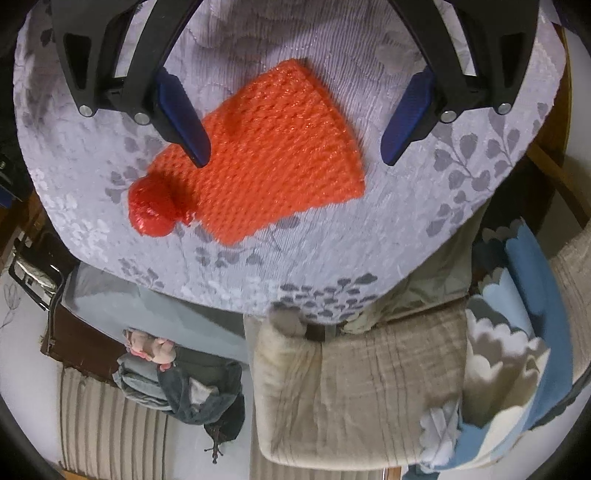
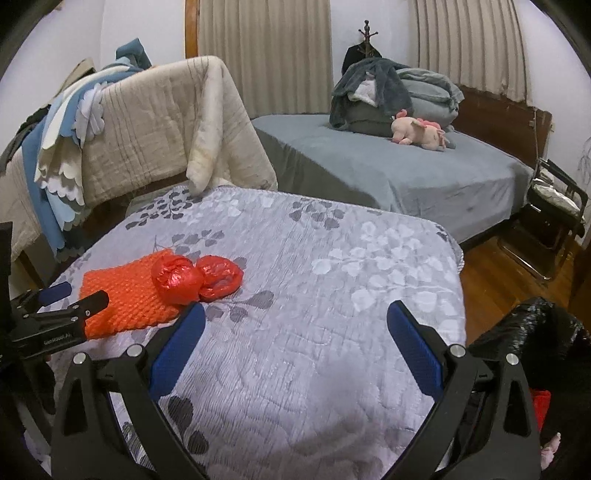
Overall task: Collect trash
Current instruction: 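Grasp the orange foam net with the left gripper while the right gripper grasps the red plastic bag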
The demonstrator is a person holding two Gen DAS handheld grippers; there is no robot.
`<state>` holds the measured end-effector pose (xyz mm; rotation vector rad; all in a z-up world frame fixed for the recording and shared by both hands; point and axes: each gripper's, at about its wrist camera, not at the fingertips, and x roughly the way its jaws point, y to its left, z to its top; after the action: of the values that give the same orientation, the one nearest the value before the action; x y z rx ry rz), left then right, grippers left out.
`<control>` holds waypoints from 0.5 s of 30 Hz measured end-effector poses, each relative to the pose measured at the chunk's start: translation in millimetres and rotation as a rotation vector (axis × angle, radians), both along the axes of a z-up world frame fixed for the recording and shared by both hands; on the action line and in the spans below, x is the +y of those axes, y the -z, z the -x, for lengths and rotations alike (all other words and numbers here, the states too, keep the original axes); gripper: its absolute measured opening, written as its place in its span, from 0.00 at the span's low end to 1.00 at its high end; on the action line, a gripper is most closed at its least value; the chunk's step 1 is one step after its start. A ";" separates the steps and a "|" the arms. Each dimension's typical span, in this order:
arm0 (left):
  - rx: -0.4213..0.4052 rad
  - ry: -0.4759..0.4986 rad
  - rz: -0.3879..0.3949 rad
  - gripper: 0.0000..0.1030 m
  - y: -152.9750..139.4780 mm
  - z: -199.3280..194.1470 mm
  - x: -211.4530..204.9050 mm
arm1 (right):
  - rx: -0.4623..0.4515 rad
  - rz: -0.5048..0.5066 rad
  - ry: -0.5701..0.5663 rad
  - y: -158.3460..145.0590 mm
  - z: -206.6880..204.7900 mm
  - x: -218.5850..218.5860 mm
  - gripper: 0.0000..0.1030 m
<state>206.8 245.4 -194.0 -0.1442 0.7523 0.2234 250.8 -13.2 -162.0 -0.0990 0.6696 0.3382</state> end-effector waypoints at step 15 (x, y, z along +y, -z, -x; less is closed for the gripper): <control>0.087 0.029 0.119 0.76 23.1 -18.1 9.3 | 0.030 0.014 -0.034 19.6 -21.4 28.4 0.93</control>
<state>224.9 254.7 -217.1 -0.2377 0.8545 0.1579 272.2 15.2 -181.6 -0.1190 0.7006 0.3681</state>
